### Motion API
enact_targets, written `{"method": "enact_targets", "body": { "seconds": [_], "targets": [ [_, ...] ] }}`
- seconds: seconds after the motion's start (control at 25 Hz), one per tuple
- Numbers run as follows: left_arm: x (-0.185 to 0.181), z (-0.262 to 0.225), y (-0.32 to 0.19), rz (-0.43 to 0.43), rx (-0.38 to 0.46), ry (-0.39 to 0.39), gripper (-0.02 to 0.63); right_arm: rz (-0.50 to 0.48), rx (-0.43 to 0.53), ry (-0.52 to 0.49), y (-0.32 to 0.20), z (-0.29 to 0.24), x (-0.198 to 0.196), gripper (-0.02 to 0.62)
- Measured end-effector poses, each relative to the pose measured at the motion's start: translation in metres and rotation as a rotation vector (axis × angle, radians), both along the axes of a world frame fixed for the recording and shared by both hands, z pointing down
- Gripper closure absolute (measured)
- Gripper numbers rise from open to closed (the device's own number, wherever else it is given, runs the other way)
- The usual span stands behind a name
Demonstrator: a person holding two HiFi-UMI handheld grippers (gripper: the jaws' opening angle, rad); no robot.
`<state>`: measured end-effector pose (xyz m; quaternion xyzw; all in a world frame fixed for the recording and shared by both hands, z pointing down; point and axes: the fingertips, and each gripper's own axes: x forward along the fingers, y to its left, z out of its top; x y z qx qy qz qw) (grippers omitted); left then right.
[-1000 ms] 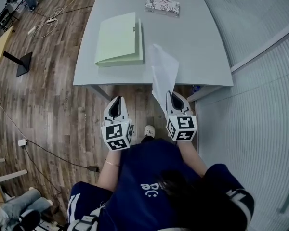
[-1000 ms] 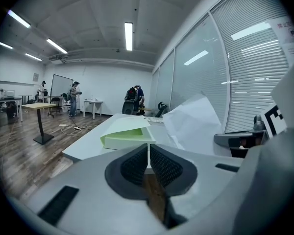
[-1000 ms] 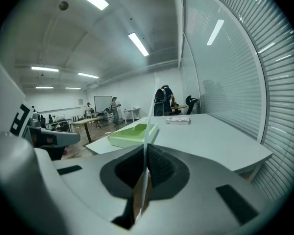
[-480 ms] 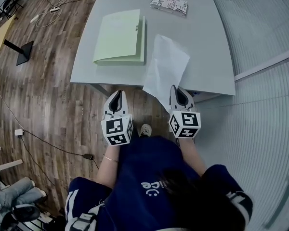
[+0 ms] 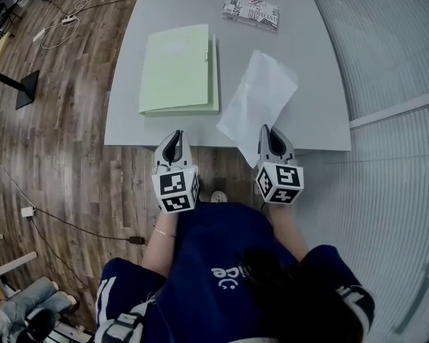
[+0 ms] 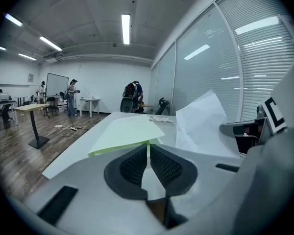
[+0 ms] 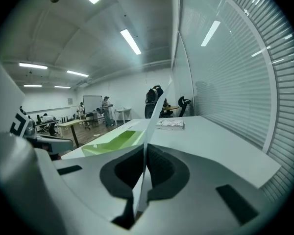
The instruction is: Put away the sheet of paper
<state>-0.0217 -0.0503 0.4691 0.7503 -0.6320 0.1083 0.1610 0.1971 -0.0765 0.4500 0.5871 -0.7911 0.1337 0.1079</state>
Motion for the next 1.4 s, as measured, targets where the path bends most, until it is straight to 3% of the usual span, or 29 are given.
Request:
{"method": "enact_targets", "body": {
  "seconds": [0.24, 0.6, 0.88, 1.12, 1.4],
  "targets": [
    [-0.007, 0.004, -0.039, 0.103, -0.016, -0.078, 0.595, 0.081, -0.016, 0.005, -0.038, 0.003, -0.008, 0.586],
    [0.0, 0.029, -0.078, 0.334, -0.11, -0.184, 0.448, 0.206, -0.023, 0.014, -0.072, 0.006, -0.009, 0.586],
    [0.016, 0.035, -0.088, 0.507, -0.094, -0.381, 0.42, 0.294, 0.011, -0.014, -0.086, -0.004, -0.005, 0.586],
    [0.028, 0.044, -0.098, 0.539, -0.125, -0.474, 0.417, 0.274, 0.018, -0.023, -0.097, -0.011, -0.004, 0.586],
    [0.038, 0.048, -0.111, 0.543, -0.141, -0.648, 0.419, 0.238, 0.021, -0.024, -0.114, -0.021, 0.006, 0.586]
  ]
}}
